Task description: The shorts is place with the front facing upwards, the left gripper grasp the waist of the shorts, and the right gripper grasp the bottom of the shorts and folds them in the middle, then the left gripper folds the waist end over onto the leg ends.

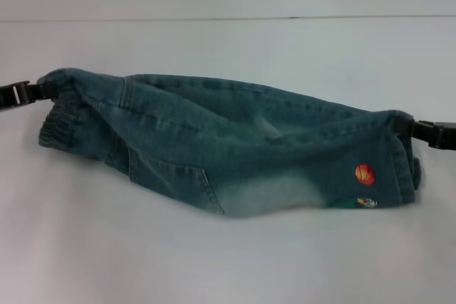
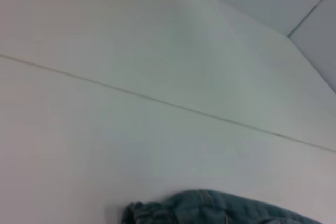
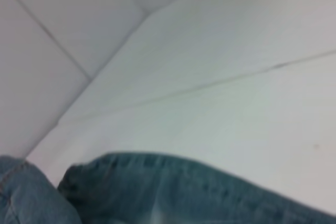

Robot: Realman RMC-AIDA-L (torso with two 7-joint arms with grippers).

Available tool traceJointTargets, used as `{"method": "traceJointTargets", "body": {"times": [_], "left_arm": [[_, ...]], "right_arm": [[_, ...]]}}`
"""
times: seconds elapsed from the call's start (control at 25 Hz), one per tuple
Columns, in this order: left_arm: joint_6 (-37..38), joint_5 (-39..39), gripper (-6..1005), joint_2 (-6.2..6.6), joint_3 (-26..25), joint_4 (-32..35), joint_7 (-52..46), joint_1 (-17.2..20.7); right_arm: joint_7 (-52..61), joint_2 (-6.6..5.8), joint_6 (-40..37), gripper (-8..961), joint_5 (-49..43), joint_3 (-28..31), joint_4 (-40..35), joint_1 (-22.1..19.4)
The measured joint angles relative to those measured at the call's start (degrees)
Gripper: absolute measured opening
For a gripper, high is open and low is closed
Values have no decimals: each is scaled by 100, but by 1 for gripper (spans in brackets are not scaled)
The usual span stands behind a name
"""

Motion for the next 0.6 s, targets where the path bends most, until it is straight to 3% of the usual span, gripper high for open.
{"method": "traceJointTargets", "body": {"times": [0.28, 0.6], "left_arm": [[-507, -11, 68, -27, 53, -83, -240, -27], [-773, -85, 71, -36, 46, -210, -251, -49]], "right_arm": [[-352, 81, 277, 36, 668, 14, 133, -65], [-442, 182, 726, 36, 734, 60, 126, 67]]}}
